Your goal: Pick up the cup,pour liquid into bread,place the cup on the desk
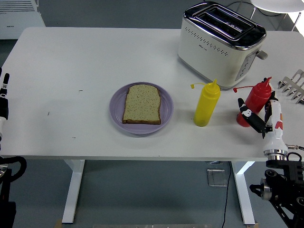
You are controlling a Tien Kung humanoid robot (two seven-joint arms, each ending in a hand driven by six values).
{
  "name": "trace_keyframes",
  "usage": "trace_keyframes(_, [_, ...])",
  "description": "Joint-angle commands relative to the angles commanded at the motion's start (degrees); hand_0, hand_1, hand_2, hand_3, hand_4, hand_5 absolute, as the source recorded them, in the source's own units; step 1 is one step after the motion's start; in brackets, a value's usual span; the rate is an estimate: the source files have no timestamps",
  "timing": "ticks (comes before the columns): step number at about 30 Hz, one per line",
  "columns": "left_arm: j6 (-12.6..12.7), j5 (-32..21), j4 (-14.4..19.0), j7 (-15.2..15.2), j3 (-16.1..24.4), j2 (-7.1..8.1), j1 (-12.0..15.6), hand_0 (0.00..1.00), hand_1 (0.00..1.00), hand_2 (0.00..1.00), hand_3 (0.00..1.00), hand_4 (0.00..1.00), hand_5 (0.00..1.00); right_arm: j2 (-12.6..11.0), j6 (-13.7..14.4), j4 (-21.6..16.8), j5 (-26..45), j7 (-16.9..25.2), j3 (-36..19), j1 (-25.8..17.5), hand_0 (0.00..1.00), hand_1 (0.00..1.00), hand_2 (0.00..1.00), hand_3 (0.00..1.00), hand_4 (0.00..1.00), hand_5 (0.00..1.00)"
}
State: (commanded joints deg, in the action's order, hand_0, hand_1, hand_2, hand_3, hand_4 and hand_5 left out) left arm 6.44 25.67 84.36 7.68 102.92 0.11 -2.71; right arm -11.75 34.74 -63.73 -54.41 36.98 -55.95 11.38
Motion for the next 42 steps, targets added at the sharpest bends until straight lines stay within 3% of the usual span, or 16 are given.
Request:
trace_keyframes(20, [0.0, 0.1, 0.0, 0.0, -0.2, 0.02, 0.0, 0.808, 0.742, 0.727, 0.719, 0.491, 0.998, -2.1, -0.7, -8.6, -3.6, -0.6, -5.0, -6.4, 0.968, 0.868, 0.973, 0.998, 0.823, 0.229])
trace_keyframes(34, [0.0, 0.1, 0.0, 0.0, -0.7, 0.17, 0.1, 0.808, 0.742, 0.727, 0.719, 0.491, 0.998, -3.6, 0.2, -17.3, -4.6, -0.3, -13.3, -13.7, 0.944, 0.852, 0.965, 0.985, 0.819, 0.232])
trace_keyframes(38, [0.0, 0.1, 0.0, 0.0, -0.8, 0.22, 0.2, 0.808, 0.742, 0.727, 0.719, 0.491, 0.998, -3.6, -2.4, -20.1, 1.8, -0.2, -16.4, -14.5, 0.944, 0.852, 0.965, 0.985, 0.819, 0.232])
trace_keyframes(39, [0.0, 0.1, 0.0, 0.0, -0.8, 0.22, 0.2, 0.808, 0.742, 0.727, 0.719, 0.49, 0.998, -3.5, -4.2, -21.1, 4.3, -0.9, -17.7, -14.7, 0.862, 0.781, 0.825, 0.82, 0.762, 0.275])
trace_keyframes(42, [0.1, 0.1, 0.0, 0.0, -0.8, 0.22, 0.2, 0.808, 0.742, 0.727, 0.719, 0.49, 0.998, -3.5, -8.8, -22.5, 11.2, -2.9, -20.7, -14.6, 0.862, 0.781, 0.825, 0.82, 0.762, 0.275])
